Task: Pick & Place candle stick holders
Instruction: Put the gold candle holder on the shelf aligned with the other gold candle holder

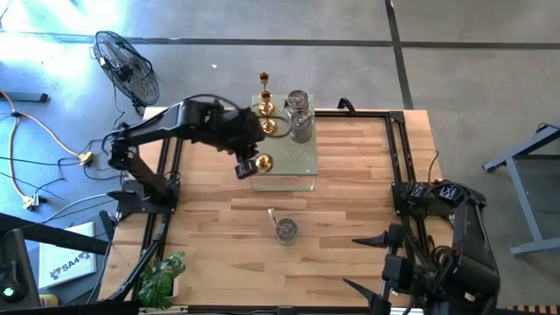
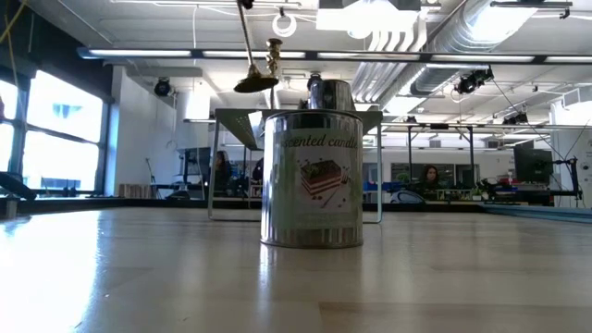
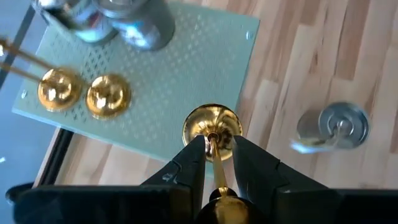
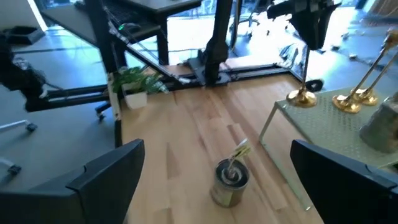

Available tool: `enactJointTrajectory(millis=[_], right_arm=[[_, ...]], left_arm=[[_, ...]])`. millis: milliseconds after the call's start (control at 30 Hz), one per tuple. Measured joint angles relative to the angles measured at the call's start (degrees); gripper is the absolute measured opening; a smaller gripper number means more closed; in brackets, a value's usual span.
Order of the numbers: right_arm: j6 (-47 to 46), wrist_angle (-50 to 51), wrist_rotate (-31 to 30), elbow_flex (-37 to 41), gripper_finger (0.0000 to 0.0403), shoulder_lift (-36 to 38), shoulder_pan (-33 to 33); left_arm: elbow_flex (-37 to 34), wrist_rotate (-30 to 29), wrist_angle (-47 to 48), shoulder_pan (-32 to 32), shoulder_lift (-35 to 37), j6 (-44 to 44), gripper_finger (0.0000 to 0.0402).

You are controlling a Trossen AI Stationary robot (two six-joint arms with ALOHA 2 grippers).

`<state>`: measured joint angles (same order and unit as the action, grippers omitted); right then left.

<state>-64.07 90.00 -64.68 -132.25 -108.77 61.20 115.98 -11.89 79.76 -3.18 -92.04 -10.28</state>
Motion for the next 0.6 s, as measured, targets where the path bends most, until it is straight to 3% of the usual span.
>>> enactJointTrajectory(millis=[233,367,600], right_arm=[[2.5,0.0,-0.2,0.0,0.0399,1.1,-2.8],[3.1,0.0,0.5,0.0,0.0397,1.4,-4.3],[4.2,0.0,0.7,0.0,0.0399,1.4,-5.6]], left_arm=[[18.3,4.3,10.5,-5.0,-8.9,8.7,0.0071],[17.5,7.9,8.7,-8.4,-8.9,11.8,0.0071],[17.4,6.9,10.3,-11.6,-11.0,14.8,0.0072]])
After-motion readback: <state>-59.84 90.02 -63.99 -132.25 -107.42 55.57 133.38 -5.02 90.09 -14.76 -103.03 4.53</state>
